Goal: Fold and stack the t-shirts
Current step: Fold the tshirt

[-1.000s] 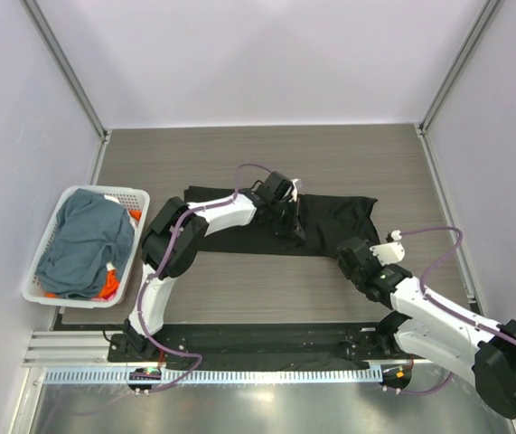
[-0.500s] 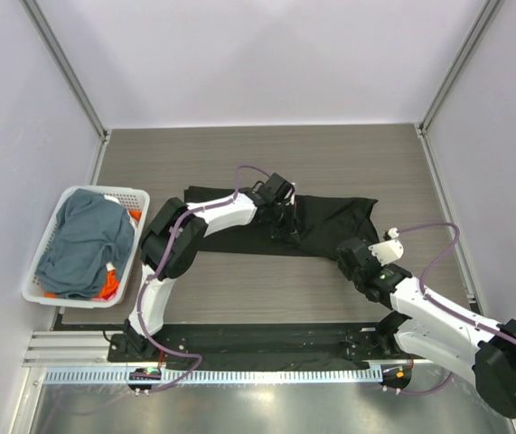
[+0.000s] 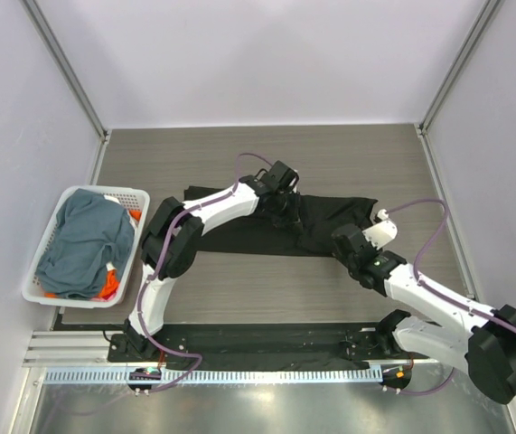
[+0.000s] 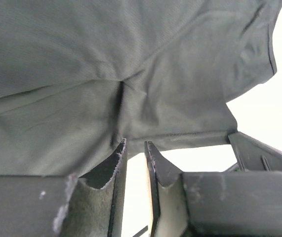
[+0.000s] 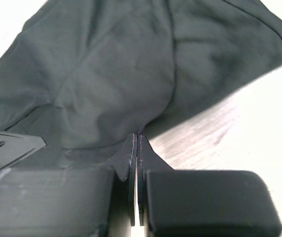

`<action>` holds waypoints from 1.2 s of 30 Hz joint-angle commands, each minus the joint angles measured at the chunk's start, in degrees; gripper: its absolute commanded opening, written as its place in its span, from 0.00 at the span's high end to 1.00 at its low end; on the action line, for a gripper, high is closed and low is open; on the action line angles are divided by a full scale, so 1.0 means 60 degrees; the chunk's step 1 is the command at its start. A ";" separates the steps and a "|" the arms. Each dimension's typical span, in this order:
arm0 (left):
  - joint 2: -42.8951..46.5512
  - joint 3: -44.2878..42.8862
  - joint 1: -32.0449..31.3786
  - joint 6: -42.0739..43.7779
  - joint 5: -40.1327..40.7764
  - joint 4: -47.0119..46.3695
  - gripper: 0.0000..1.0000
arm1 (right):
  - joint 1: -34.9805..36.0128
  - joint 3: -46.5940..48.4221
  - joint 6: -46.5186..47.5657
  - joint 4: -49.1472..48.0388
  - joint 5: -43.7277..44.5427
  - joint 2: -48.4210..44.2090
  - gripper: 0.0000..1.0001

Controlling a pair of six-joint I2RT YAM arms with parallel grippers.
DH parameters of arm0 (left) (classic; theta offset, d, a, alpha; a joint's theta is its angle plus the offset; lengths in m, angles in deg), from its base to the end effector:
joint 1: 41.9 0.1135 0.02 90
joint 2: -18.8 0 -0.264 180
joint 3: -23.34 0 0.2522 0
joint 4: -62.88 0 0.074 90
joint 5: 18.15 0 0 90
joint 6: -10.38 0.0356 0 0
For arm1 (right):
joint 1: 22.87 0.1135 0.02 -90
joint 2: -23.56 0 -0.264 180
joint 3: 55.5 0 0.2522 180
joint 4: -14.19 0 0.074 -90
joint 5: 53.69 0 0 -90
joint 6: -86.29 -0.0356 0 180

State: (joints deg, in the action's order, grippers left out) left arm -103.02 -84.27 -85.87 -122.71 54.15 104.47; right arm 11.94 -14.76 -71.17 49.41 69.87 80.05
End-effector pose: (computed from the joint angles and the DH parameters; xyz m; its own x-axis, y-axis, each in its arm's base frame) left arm 0.3267 -0.3302 0.1867 -0.9706 0.0320 -0.2387 0.1662 0.8063 -0.5676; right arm 0.1609 0.0879 0.1846 -0.4199 0.6455 -0.6380 0.5163 0.7480 0.4170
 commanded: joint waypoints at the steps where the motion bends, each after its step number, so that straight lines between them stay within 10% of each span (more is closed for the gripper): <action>1: -0.0233 -0.0647 -0.0011 0.0077 0.0677 0.0824 0.79 | -0.0175 0.0585 0.0915 -0.0367 0.0530 0.0485 0.99; 21: 0.0233 -0.0620 0.0955 0.0385 0.1029 0.1484 0.73 | -0.2637 0.2914 0.3700 -0.1510 -0.2458 0.4134 0.99; 36: 0.1289 0.1196 0.1586 0.0795 -0.0623 0.0213 0.67 | -0.2681 0.1935 0.2674 -0.0280 -0.2458 0.2627 0.99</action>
State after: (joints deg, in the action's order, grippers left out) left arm -99.54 -78.41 -74.41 -119.37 56.75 111.69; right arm -3.93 -1.56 -53.62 46.39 54.94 99.48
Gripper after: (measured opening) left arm 0.320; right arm 0.023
